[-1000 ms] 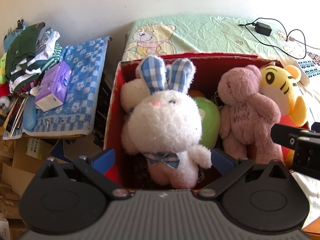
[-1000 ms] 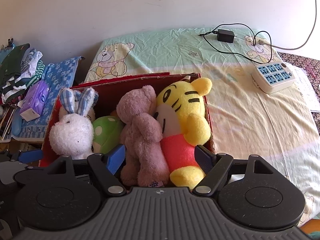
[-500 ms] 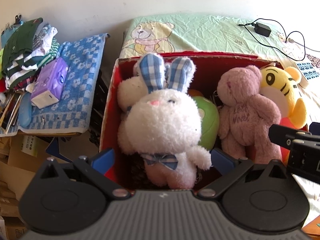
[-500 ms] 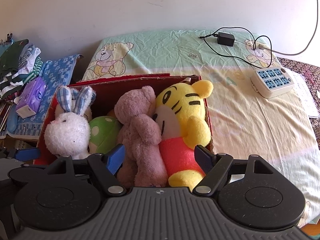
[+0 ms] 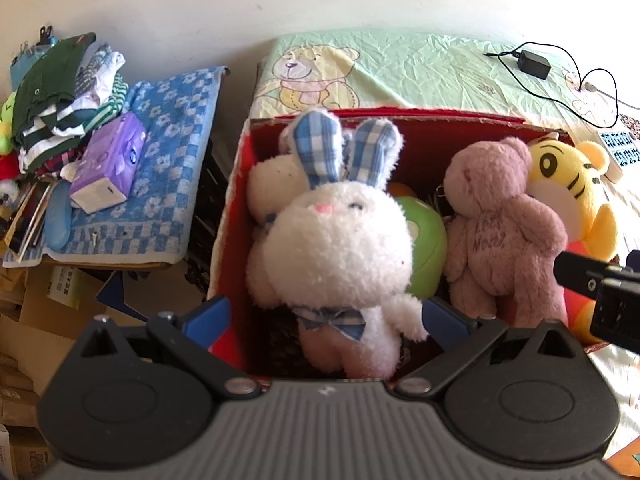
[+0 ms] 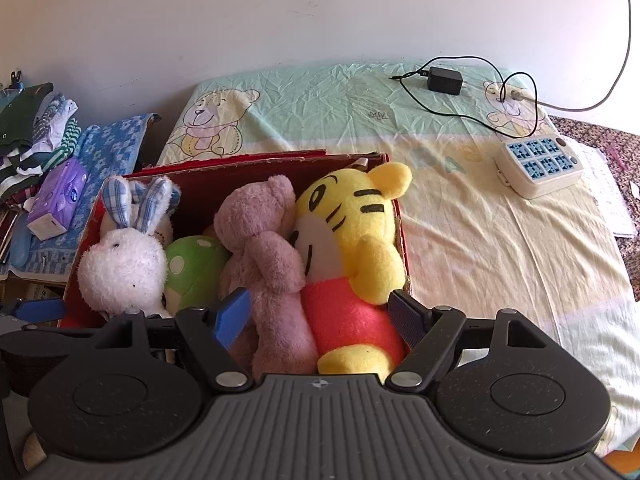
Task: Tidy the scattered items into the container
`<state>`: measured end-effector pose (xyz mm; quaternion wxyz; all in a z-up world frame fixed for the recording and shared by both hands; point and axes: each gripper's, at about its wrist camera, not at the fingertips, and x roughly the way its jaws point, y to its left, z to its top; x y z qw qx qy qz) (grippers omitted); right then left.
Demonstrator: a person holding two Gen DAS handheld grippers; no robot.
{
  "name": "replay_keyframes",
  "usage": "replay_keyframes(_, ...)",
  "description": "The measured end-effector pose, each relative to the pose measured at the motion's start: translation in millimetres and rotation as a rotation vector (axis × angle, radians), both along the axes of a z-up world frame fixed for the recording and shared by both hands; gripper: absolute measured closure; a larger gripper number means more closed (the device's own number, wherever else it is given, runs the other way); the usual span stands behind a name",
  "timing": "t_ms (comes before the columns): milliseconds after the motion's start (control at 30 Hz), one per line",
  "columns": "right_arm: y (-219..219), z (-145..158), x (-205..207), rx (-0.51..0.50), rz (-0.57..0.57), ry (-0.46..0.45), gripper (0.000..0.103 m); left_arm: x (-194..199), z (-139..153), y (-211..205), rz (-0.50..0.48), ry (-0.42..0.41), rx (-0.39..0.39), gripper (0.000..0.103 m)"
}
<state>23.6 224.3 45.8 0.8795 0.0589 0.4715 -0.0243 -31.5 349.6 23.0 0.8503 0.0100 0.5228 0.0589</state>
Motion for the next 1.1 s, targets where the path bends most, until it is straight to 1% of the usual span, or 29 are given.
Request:
replay_keyframes(100, -0.3, -0.9, -0.4, 0.016, 0.005, 0.003, 0.026, -0.2, 2.1, -1.5, -0.002, -0.001, -0.003, 0.001)
replay_keyframes(233, 1.3, 0.0, -0.1, 0.010, 0.017, -0.001, 0.026, -1.2, 3.0, -3.8, -0.001, -0.004, 0.002, 0.001)
replay_keyframes(433, 2.3, 0.7, 3.5, 0.019, 0.036, -0.001, 0.026, 0.6, 2.1, -2.4, 0.024, 0.002, 0.000, 0.001)
replay_keyframes(667, -3.0, -5.4, 7.4, 0.038, 0.028, 0.017, 0.028, 3.7, -0.3, -3.0, 0.031, 0.008, -0.008, 0.001)
replay_keyframes(967, -6.1, -7.3, 10.9, 0.039, 0.027, 0.027, 0.028, 7.8, -0.9, -3.8, 0.037, 0.016, -0.016, 0.001)
replay_keyframes(1100, -5.2, -7.1, 11.3, 0.037, 0.033, 0.028, 0.028, 5.4, 0.4, -4.3, 0.042, 0.007, -0.004, 0.002)
